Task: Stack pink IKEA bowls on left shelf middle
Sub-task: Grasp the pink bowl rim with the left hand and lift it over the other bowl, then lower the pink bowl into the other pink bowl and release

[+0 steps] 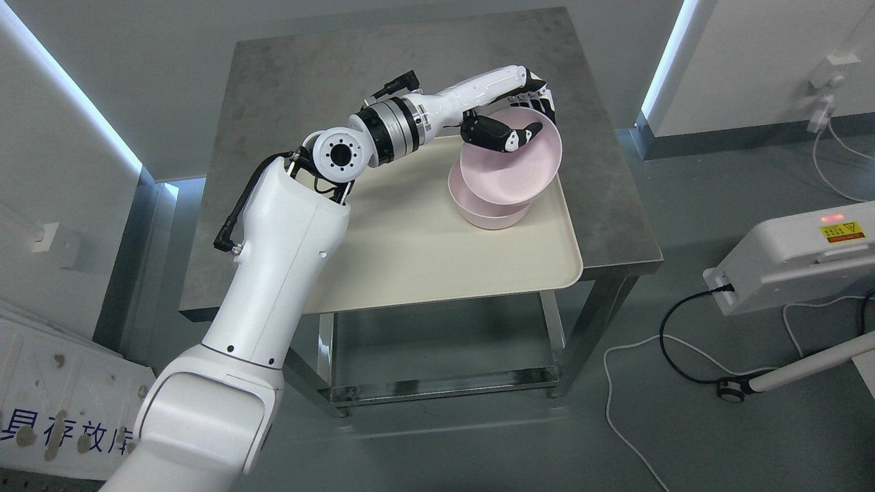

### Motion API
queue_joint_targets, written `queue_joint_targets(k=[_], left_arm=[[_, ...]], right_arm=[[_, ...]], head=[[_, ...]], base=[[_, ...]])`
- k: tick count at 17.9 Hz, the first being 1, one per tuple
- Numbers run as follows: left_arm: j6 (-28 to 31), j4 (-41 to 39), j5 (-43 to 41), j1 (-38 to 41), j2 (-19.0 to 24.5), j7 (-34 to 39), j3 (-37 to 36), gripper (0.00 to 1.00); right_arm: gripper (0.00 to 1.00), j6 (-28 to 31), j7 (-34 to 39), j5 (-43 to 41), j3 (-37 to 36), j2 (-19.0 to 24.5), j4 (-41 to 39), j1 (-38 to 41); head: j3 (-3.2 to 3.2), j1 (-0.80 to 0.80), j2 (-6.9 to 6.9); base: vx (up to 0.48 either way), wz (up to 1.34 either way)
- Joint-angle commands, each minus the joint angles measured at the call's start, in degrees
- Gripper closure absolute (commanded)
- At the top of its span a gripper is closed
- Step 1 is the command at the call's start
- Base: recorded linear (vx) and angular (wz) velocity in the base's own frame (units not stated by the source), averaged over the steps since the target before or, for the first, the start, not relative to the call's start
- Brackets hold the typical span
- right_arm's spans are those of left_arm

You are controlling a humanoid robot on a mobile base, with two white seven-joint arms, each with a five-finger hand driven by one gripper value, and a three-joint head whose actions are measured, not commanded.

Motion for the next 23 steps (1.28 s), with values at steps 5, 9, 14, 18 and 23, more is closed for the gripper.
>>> queue_joint_targets(k=[5,9,14,18,23], left_arm=[[-2.5,4.2,-1.3,0.2,0.9,-0.1,1.6,0.96],[-3.1,4.4,-1.3,0.3,1.6,-0.2,3.2,0.95],[-3.2,4.4,-1.3,0.8,2.0,-0.5,5.3,0.54],[-6.7,3.2,0.9,3.0,4.3,-0.9,13.3,0.35],[-8.0,-10.3,20.5,8.4,0.6,-2.6,27.4,0.34]], right_arm=[[0.0,0.0,0.0,-0.1,-0.3,-1.0,-1.0,0.0],[0.0,0.0,0.0,-0.1,-0.3,-1.0,-1.0,0.0],[0.0,0.0,0.0,-0.1,-0.3,-1.0,-1.0,0.0],[0.0,0.0,0.0,-0.1,-0.3,-1.0,-1.0,0.0],[0.0,0.0,0.0,-0.1,-0.3,-1.0,-1.0,0.0]], head=[[0.0,0.0,0.0],[0.0,0.0,0.0],[0.0,0.0,0.0],[0.0,0.0,0.0],[0.0,0.0,0.0]], base=[[0.0,0.0],[0.0,0.0],[0.0,0.0],[0.0,0.0],[0.0,0.0]])
